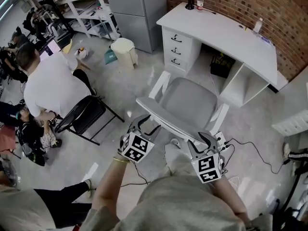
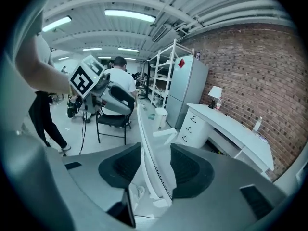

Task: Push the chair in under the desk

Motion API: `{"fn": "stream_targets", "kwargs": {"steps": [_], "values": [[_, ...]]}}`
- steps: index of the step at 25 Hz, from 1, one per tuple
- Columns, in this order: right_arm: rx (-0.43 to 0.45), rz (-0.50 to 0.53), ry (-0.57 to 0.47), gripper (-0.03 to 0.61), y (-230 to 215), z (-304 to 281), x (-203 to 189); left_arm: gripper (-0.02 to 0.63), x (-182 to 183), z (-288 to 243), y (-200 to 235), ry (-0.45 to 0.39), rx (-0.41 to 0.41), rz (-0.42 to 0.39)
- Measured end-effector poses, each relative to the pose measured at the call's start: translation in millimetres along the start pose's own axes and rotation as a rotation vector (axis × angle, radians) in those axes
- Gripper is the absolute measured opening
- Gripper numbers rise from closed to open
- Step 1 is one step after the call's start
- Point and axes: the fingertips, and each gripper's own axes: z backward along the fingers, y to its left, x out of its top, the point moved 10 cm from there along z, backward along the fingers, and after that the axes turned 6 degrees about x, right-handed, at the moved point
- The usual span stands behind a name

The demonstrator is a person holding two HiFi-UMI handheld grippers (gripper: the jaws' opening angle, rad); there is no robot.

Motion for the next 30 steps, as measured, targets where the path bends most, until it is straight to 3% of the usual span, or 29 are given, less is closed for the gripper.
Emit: {"fn": "stream_targets", "kwargs": {"steps": [6, 11, 15, 23, 30], "values": [[0.055, 0.128, 0.151, 0.192, 4.3, -24.8, -5.5, 0.314, -2.7, -29.5, 10.1, 0.103, -0.086, -0.346], [0.085, 0.202, 0.317, 0.196, 2.9, -49.6, -13.2, 0.317, -3.6, -59.4, 18.7, 0.173, -0.137, -0.567], [0.071, 0.240, 0.382, 0.196, 1.0, -67.2, -12.1, 0.316, -7.1, -81.3, 22.3, 0.228, -0.183, -0.720], [0.105, 0.302, 0.494, 0.196, 0.6, -100.5, -11.5, 0.312, -8.3, -108.6, 23.1, 0.262, -0.258, -0.879], [0.124, 0.304, 0.510, 0.169, -1.4, -122.6, -13.2, 0.234, -16.9, -125.8, 21.6, 0.290, -0.305, -0.985]]}}
